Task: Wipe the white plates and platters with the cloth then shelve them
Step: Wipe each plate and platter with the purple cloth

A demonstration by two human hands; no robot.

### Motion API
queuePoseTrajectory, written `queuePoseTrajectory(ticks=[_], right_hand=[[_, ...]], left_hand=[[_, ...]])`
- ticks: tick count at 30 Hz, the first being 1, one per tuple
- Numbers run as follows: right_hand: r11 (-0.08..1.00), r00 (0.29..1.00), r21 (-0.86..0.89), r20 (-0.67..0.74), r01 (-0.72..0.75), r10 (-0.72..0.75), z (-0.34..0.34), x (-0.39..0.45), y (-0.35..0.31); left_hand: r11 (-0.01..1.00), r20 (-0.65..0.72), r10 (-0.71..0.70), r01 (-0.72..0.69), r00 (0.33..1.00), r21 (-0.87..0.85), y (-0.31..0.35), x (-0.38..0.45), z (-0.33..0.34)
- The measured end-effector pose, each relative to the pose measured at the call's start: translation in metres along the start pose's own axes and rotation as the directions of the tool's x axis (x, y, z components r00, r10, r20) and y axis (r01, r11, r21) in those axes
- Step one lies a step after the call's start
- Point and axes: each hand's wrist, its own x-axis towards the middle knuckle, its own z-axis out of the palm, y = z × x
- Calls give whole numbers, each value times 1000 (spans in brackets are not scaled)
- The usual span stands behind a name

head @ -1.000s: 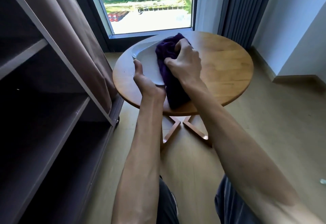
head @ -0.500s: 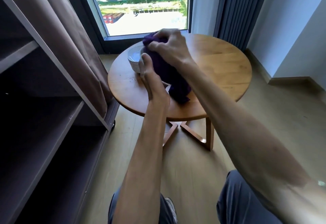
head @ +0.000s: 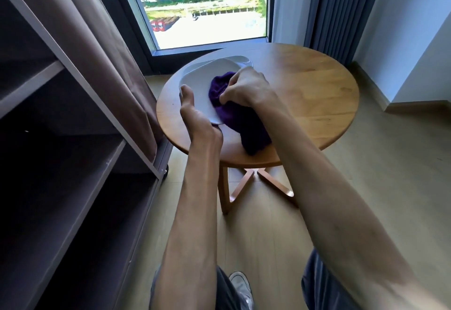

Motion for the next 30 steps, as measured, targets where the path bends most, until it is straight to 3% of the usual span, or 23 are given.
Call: queuePoseTrajectory(ticks=[4, 8, 11, 14, 17, 20, 23, 24, 26, 28, 30], right_hand=[[993, 949, 64, -293, -102, 116, -3, 16, 12], [989, 920, 132, -375, -73, 118, -10, 25, 2], [990, 912, 123, -410, 75, -18, -10, 23, -23], [949, 941, 158, -248, 272, -229, -1, 6, -39], [921, 943, 206, -54, 331, -327, 5, -9, -41], [941, 942, 136, 93, 310, -323, -2, -11, -36], [973, 952, 72, 201, 218, -229, -1, -15, -19], [980, 968, 77, 165, 181, -191, 1, -15, -12], [989, 993, 93, -46, 113, -109, 6, -13, 2], [988, 952, 145, -305, 46, 1, 4, -9, 18], [944, 883, 330, -436, -23, 174, -4, -3, 35]], left_hand=[[987, 65, 135, -140, 989, 77, 1, -7, 0], [979, 142, 108, -130, 984, 155, -5, -7, 4], [975, 173, 82, -115, 981, 191, -14, -13, 13], [982, 125, 96, -114, 987, 148, -16, -15, 18], [997, 149, 78, -77, 986, -11, -11, -6, 14], [991, 138, 134, -130, 981, -39, -3, 2, 5], [997, 86, 76, -75, 993, -18, 3, 7, 1], [997, 71, 78, -79, 994, 0, 3, 7, 2], [985, 46, 151, -155, 987, 73, 4, 5, 5], [972, 26, 199, -201, 980, 123, 2, 3, 7], [979, 21, 185, -187, 982, 80, 4, 3, 6]])
